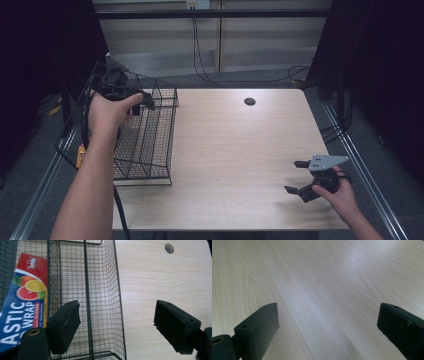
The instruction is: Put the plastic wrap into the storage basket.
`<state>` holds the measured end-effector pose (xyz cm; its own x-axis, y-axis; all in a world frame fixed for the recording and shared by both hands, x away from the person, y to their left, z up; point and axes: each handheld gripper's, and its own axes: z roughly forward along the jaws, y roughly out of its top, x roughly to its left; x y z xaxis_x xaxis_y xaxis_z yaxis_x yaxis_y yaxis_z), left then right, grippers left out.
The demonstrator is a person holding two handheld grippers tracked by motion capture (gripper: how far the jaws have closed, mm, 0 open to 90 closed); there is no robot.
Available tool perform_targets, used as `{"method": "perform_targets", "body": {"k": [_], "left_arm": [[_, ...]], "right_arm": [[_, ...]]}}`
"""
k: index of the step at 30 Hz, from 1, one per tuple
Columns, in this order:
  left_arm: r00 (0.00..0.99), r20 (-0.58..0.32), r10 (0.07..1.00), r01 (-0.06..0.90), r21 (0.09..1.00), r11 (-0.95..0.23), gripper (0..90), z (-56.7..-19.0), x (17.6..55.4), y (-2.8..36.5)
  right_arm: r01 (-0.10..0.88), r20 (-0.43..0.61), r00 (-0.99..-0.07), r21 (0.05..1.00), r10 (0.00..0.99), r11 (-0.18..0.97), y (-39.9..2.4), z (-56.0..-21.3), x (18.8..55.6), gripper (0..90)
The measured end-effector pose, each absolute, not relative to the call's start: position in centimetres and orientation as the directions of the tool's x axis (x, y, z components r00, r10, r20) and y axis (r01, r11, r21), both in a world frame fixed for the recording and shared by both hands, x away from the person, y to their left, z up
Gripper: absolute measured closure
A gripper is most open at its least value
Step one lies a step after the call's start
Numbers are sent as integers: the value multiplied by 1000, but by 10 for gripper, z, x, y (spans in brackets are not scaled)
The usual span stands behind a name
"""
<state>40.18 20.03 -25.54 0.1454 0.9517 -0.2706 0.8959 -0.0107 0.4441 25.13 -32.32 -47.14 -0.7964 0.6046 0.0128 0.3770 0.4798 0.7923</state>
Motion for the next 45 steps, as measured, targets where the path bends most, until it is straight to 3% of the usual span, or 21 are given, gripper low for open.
{"method": "perform_targets", "body": {"k": [45], "left_arm": [[339,-340,877,864,481,-147,152,-303,391,142]], "right_arm": [[373,8,-796,794,606,479,-322,-471,250,35]]}}
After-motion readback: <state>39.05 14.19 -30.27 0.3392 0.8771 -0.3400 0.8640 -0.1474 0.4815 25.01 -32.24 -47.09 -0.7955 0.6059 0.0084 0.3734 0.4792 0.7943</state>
